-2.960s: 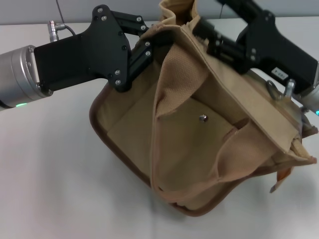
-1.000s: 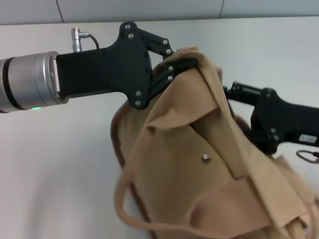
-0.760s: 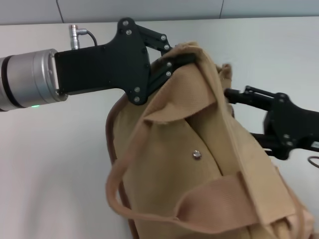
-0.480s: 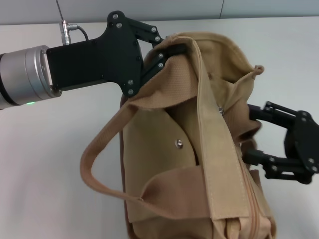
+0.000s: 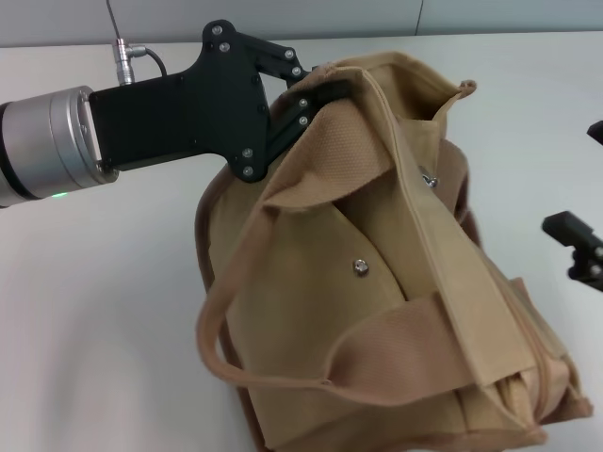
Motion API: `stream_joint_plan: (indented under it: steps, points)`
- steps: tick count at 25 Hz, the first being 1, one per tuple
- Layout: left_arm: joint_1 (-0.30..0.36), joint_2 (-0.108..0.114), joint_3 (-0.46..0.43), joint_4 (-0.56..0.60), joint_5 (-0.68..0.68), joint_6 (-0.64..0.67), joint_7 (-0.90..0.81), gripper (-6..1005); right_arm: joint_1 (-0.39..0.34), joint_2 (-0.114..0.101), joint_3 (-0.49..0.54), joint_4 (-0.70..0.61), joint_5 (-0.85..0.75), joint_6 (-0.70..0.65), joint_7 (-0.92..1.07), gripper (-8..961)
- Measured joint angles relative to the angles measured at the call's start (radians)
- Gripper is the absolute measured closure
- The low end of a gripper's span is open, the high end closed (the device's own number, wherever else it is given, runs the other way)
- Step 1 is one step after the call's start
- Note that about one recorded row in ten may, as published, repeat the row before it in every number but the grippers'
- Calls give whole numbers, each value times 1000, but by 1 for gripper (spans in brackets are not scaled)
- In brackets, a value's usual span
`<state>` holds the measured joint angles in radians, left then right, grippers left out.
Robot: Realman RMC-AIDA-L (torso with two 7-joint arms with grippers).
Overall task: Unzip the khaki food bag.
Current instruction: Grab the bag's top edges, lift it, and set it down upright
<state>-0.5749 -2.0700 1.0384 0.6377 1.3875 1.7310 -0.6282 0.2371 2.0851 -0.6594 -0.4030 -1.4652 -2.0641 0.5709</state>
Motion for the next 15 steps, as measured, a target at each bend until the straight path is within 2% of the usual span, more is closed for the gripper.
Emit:
stream_joint_plan:
  steps: [5,15]
  points:
    - [-5,-1,0,-1,-1,0,0,887,44,3,2,84,-1,70,-228,104]
    - [-7,-3,3,-3,-3,0,0,881,99,5,-7,183,-35,115,-446,104]
